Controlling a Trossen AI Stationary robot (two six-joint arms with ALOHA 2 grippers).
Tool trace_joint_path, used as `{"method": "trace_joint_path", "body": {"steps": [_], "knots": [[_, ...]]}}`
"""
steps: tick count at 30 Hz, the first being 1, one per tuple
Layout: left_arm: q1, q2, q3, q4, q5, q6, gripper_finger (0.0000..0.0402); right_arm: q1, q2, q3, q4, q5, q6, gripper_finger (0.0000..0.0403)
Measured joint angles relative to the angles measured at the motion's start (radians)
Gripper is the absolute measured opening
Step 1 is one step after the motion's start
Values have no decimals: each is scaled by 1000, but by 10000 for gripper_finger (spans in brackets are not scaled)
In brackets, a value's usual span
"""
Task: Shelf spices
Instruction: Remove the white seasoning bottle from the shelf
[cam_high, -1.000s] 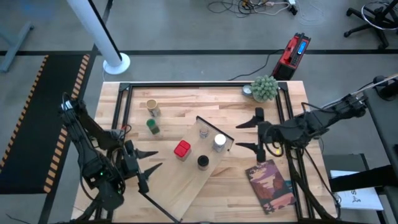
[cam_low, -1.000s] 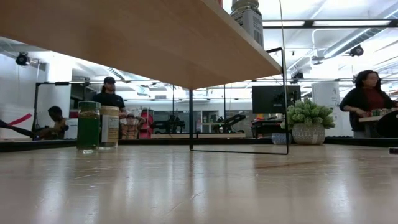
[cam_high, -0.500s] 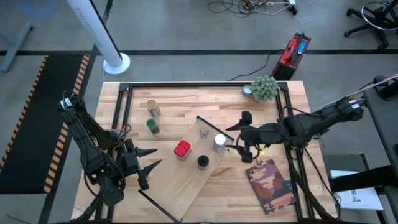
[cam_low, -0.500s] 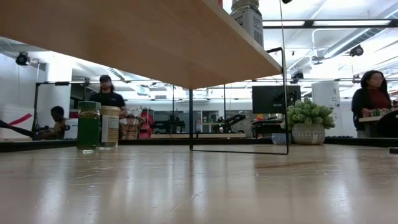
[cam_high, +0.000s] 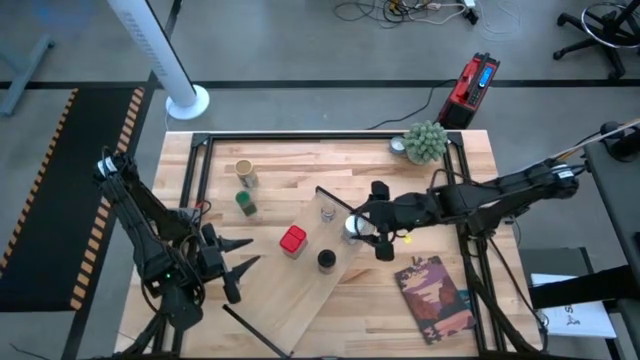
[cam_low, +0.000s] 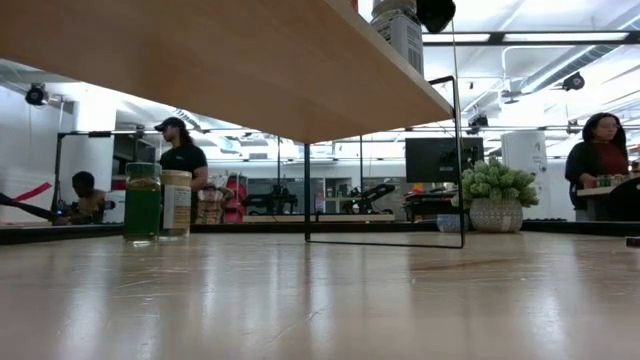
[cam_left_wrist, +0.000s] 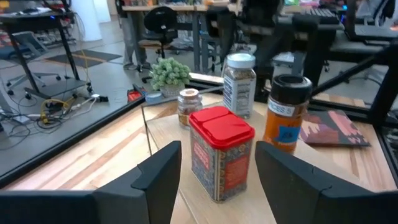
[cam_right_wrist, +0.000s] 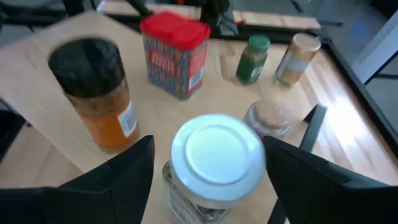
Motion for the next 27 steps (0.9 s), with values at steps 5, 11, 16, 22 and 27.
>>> {"method": "trace_joint_path", "body": {"steps": [5, 11, 16, 22, 27], "knots": [[0, 0, -4, 7, -39, 1, 198, -5, 36, -2, 35, -24, -4, 272], [2, -9, -3, 8, -75, 31, 192, -19, 79, -2, 61, -40, -12, 272], [3, -42, -2, 7, -88, 39, 194, -29, 99, -3, 65, -53, 1, 272], [5, -57, -2, 10, -101, 70, 189, -31, 105, -3, 103, -52, 8, 258], [17, -101, -2, 10, -131, 159, 180, -35, 105, -3, 114, -53, 10, 236]]}}
